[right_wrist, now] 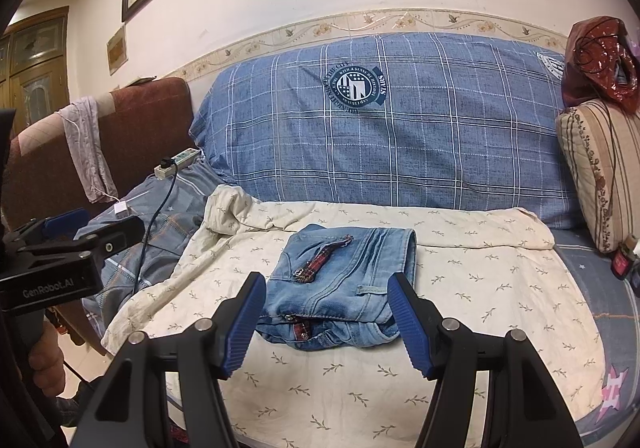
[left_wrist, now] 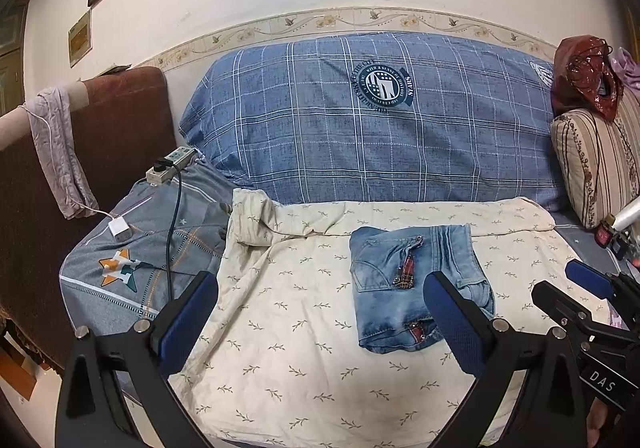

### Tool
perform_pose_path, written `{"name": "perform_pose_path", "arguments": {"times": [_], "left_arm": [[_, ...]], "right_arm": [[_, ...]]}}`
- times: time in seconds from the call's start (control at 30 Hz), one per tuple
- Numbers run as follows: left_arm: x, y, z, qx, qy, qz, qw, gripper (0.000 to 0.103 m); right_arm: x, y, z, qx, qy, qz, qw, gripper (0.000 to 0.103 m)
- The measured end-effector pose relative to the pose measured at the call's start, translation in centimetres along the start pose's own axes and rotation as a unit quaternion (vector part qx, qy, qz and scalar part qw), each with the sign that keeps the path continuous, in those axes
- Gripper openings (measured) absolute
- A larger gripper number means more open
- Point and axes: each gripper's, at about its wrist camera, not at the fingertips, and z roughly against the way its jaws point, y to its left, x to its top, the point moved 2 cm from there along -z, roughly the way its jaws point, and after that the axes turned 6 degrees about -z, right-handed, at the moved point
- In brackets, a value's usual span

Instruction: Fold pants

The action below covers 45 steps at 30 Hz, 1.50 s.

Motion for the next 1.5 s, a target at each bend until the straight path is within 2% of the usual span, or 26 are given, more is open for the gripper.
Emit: {"name": "perform_pose_path", "arguments": {"times": [0.77, 1.5], "left_arm": [[0.7, -0.7, 0.6, -0.009, -0.011, -0.01, 0.9999, 0.102], [1.0, 0.1, -1.2, -0.027, -0.012, -0.014, 0.9995, 0.102]], "right_arm": [[0.2, -0.2, -0.5, -0.001, -0.001, -0.004, 1.0, 0.067], [1.2, 0.6, -2.8, -0.006, 0.009, 0.005, 1.0, 0.067]]}}
